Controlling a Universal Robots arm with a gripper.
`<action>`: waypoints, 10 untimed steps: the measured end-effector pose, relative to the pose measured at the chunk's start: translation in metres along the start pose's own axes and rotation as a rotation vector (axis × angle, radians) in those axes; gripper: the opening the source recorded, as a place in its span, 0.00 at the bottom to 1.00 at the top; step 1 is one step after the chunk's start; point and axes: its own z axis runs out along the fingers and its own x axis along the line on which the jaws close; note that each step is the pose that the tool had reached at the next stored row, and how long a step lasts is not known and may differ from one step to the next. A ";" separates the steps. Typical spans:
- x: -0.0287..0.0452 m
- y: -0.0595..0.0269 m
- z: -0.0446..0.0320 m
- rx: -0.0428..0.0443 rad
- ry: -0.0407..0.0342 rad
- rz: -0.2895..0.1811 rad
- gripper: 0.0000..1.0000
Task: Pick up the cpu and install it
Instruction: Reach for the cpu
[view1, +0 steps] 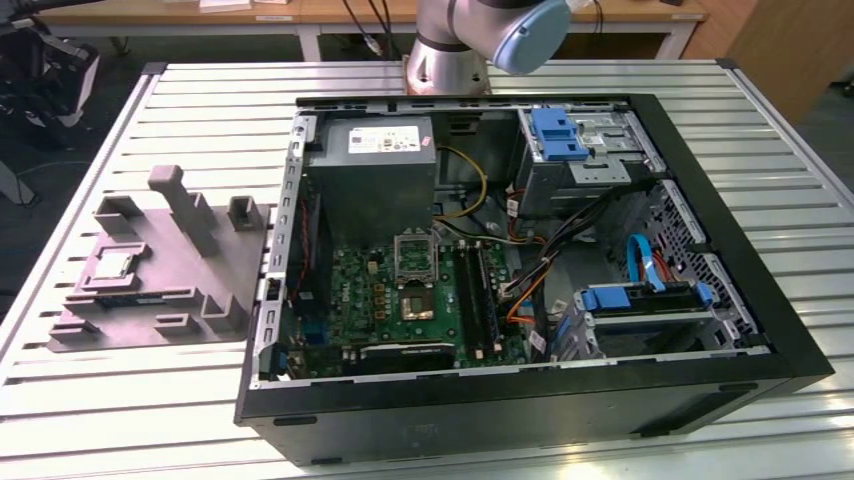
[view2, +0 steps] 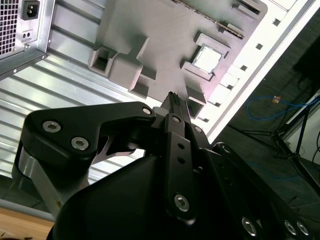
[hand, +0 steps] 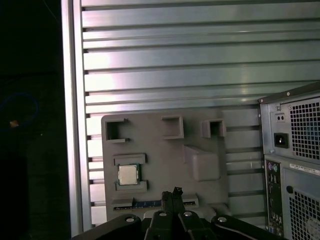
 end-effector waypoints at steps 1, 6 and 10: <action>0.0013 -0.0001 0.0000 0.0000 0.0001 0.000 0.11; 0.0081 -0.0007 0.0001 0.0000 0.0001 0.000 0.11; 0.0169 -0.0014 0.0004 0.0000 0.0000 0.000 0.11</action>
